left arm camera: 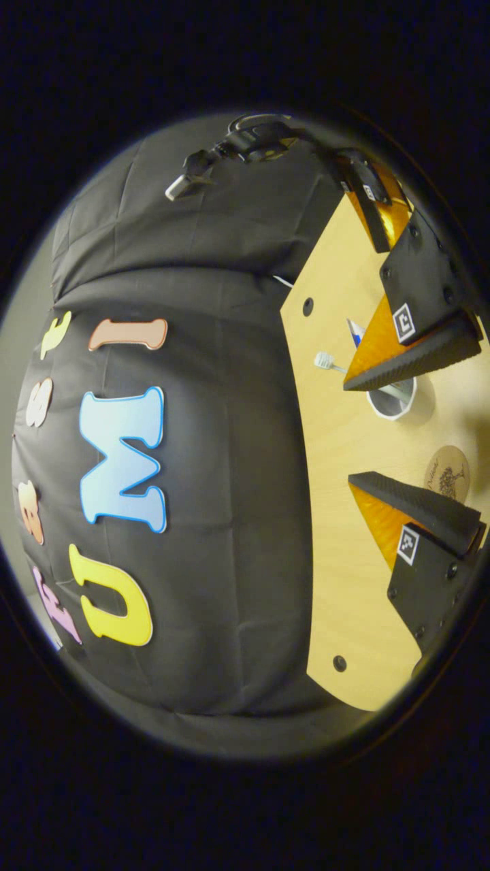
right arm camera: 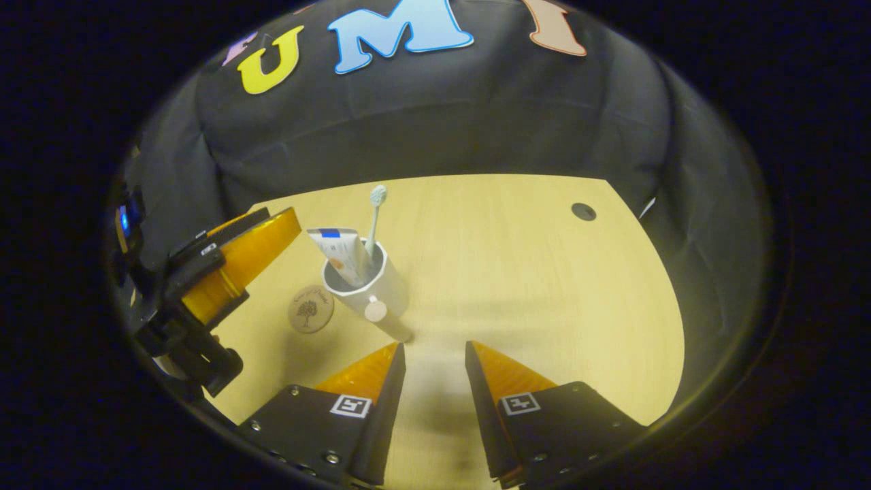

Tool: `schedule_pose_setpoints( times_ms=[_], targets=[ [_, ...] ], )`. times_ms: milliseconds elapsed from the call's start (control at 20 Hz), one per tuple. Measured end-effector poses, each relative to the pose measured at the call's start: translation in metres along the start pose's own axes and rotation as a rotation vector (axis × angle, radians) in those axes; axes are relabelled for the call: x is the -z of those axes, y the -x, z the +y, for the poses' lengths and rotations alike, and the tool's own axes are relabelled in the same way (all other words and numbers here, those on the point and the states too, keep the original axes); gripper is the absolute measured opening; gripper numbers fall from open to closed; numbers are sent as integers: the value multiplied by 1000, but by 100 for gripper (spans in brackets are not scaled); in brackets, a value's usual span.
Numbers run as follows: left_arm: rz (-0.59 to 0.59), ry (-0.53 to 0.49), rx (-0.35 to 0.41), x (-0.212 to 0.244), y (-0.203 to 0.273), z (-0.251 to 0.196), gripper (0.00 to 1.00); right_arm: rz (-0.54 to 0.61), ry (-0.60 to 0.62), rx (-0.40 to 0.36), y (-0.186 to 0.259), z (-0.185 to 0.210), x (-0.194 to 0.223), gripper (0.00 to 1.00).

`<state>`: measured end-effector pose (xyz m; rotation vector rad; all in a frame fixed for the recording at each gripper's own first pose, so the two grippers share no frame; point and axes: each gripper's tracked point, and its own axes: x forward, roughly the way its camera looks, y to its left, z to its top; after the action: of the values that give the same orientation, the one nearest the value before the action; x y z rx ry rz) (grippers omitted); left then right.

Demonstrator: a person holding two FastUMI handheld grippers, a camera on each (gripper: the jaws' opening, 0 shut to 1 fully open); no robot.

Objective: Put the toothbrush and toothpaste on the desktop into the cup, then pick up the cup and place it on the coaster on the desktop.

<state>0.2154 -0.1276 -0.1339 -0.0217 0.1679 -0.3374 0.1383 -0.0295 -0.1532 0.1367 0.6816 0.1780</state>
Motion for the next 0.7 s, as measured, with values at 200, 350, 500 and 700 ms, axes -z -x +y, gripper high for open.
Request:
schedule_pose_setpoints(
  times_ms=[200, 350, 500, 700],
  targets=[
    [37, 18, -45, 7, 15, 22, 94, 42, 108, -25, -8, 11, -12, 77],
    [80, 28, -70, 20, 22, 36, 94, 105, 225, -49, -15, 21, -17, 78],
    [118, 60, -97, 33, 32, 47, 94, 163, 317, -72, -29, 29, -33, 70],
    [155, 71, -133, 50, 44, 61, 94, 239, 434, -81, -48, 34, -37, 75]
  ],
)
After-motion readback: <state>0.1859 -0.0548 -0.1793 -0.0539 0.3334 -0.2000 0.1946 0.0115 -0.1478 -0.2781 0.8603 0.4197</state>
